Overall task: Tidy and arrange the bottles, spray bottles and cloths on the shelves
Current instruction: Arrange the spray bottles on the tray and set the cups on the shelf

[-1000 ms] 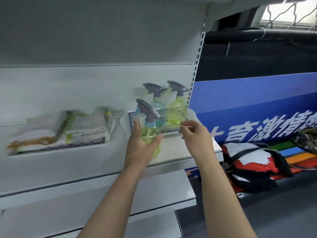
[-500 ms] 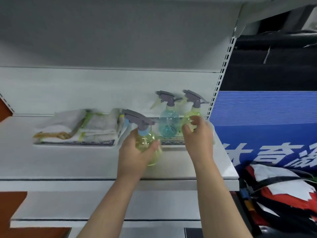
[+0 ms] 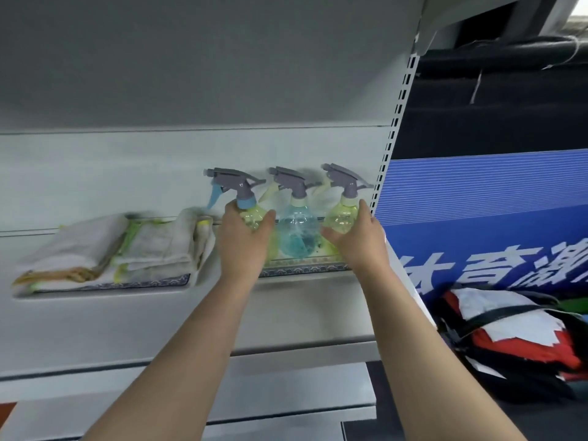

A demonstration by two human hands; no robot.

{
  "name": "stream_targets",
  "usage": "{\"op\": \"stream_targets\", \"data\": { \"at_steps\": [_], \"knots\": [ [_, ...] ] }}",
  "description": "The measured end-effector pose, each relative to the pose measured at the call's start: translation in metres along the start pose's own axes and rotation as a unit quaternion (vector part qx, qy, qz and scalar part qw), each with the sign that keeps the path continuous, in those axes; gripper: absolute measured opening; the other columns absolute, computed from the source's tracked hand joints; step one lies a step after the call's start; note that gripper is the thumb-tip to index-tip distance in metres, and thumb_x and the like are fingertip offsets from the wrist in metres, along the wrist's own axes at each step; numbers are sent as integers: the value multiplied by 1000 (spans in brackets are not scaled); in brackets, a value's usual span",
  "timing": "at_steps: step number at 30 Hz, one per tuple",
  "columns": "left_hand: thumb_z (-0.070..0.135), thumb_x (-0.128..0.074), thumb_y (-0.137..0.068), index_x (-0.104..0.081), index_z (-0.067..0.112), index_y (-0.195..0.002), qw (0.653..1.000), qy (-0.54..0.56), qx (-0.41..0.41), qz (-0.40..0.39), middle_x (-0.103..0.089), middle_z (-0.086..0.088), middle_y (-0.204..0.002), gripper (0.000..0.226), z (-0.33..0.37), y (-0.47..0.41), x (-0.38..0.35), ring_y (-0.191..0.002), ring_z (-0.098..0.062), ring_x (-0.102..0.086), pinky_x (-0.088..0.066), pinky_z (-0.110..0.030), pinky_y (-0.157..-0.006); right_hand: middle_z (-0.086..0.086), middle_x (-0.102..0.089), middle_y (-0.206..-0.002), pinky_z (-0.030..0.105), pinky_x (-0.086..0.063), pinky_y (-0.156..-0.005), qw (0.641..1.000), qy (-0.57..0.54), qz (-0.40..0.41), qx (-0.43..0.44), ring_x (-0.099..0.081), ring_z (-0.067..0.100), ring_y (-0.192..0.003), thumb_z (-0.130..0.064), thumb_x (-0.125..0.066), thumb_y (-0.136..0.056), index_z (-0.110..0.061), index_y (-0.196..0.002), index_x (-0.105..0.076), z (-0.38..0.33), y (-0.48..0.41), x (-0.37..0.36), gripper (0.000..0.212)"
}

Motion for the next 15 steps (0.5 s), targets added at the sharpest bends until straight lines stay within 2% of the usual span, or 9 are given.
{"op": "stream_targets", "data": {
  "at_steps": [4,8,15],
  "knots": [
    [42,-73,-82,-53,22,-111,1000,-7,-11,-2,-65,3,-104,40,-6,-4,-14,-97,-20,-63,-51,-39,-86,9,-47,-146,46,-45,-103,999,-5,-15,29,-49,29,-129,-58,-74,-77,-22,-154,-24,5,-13,7,98],
    [53,-69,-77,-55,20,-115,1000,-17,-22,-14,-64,1,-105,53,-11,-8,-23,-99,-22,-61,-51,-46,-87,7,-45,-147,39,-43,-97,998,-5,-34,44,-48,26,-130,-54,-75,-79,-21,-152,-27,9,-20,11,94],
    [43,-74,-80,-54,17,-114,999,-15,-26,-24,-59,-3,-105,47,-12,-18,-31,-100,-26,-57,-48,-49,-89,4,-48,-144,50,-43,-104,998,3,-36,53,-48,27,-128,-58,-75,-76,-24,-150,-29,19,-25,18,94]
  ]
}}
Point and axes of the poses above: each hand's wrist, its own y-axis away from the middle knuckle, its own x-axis out of the back of the hand, z = x × y, the point moved 4 cm from there along -y, towards the middle knuckle
